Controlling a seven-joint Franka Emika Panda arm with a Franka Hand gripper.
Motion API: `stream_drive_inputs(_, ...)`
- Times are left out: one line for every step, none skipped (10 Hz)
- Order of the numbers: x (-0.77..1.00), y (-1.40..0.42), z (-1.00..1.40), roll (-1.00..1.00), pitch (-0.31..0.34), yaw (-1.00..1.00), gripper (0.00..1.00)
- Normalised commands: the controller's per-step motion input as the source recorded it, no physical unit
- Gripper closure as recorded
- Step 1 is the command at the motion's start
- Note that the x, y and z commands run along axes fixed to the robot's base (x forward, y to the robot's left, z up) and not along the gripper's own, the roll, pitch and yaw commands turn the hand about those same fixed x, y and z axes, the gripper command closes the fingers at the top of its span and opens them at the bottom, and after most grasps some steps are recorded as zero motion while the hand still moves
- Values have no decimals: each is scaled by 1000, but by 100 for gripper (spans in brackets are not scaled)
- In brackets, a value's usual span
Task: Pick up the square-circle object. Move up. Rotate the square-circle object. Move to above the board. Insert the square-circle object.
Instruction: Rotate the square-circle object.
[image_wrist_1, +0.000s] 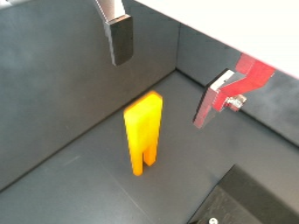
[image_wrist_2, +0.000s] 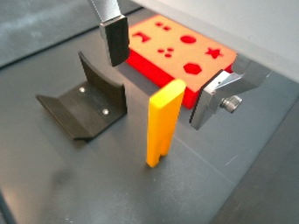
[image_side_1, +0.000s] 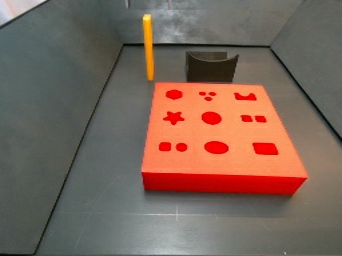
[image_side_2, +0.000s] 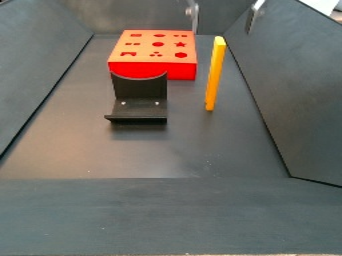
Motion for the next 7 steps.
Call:
stream_drive_inputs(8, 33, 246, 8, 70, -32, 0)
stream_drive_inputs(0, 0, 0, -1, 12, -1000, 0)
stream_drive_inputs(1, 0, -14, -1, 13, -1000, 0)
stream_drive_inputs(4, 3, -5, -1, 12, -1000, 0)
stream_drive_inputs(5, 5, -3, -1, 13, -1000, 0)
stream_drive_inputs(5, 8, -2, -1, 13, -1000, 0)
stream_drive_inputs(6, 9, -1, -1, 14, -1000, 0)
